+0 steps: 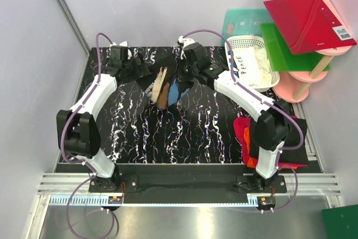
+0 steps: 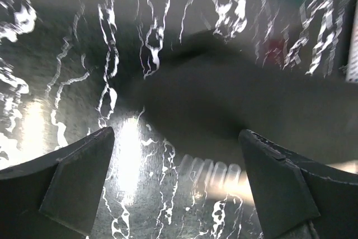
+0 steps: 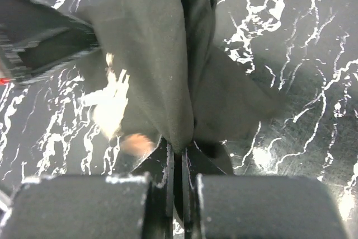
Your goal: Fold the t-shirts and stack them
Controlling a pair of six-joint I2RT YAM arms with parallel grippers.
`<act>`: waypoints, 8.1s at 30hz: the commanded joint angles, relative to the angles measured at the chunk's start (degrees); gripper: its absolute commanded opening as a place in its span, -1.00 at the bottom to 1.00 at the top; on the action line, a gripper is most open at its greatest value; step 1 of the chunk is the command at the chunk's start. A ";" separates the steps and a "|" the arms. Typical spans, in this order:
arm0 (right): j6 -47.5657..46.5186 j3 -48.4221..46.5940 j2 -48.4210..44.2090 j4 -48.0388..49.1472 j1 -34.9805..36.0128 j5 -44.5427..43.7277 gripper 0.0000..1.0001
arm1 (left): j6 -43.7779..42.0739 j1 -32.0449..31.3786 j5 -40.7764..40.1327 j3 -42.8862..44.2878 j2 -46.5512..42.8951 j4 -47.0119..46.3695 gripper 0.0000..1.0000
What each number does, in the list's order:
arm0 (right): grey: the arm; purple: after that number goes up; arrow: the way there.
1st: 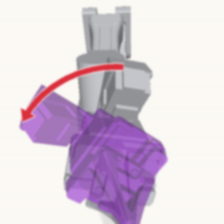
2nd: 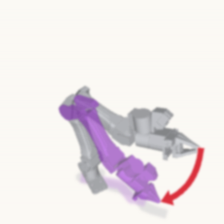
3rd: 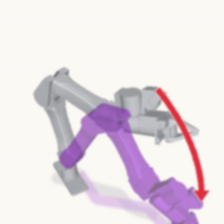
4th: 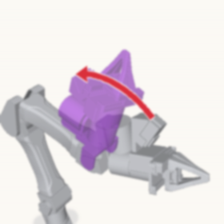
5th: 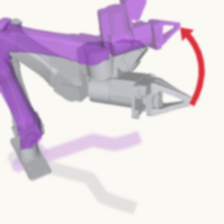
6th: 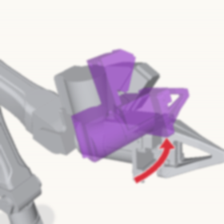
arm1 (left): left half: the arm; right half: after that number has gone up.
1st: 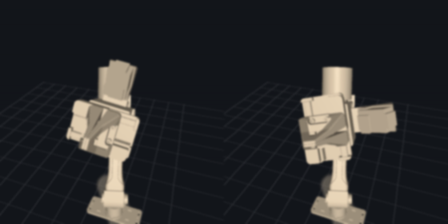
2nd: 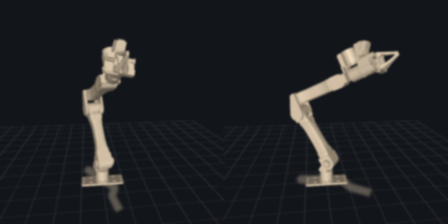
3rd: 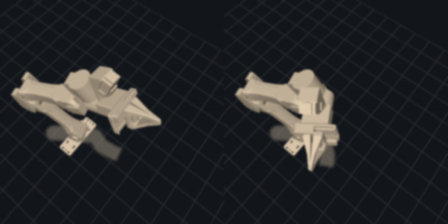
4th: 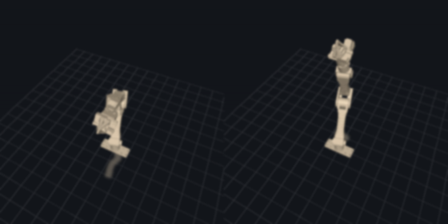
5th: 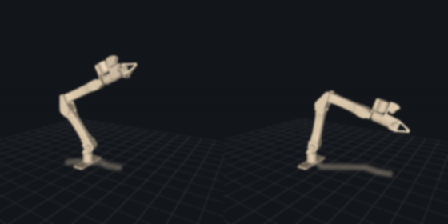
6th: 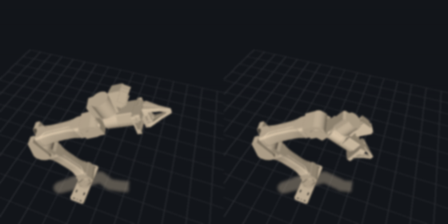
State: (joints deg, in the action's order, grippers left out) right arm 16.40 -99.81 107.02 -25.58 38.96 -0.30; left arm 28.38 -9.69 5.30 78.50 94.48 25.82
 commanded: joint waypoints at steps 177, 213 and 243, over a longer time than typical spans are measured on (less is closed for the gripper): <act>7.15 -26.05 -14.03 -33.39 -19.45 13.30 0.99 | 7.22 -39.70 24.58 18.17 23.12 6.43 0.57; 33.70 24.23 -40.68 -64.06 -19.54 -25.09 0.99 | -4.21 -23.53 11.66 6.58 -4.74 26.91 0.98; 26.14 32.40 -26.51 -52.81 -30.43 -18.52 -1.00 | -4.21 -23.53 14.30 5.44 -2.89 27.17 0.98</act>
State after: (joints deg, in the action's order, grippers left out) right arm 43.22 -66.32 79.64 -77.17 8.86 -21.54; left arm 25.19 -33.21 18.46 82.87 91.68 53.54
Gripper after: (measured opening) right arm 0.045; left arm 0.987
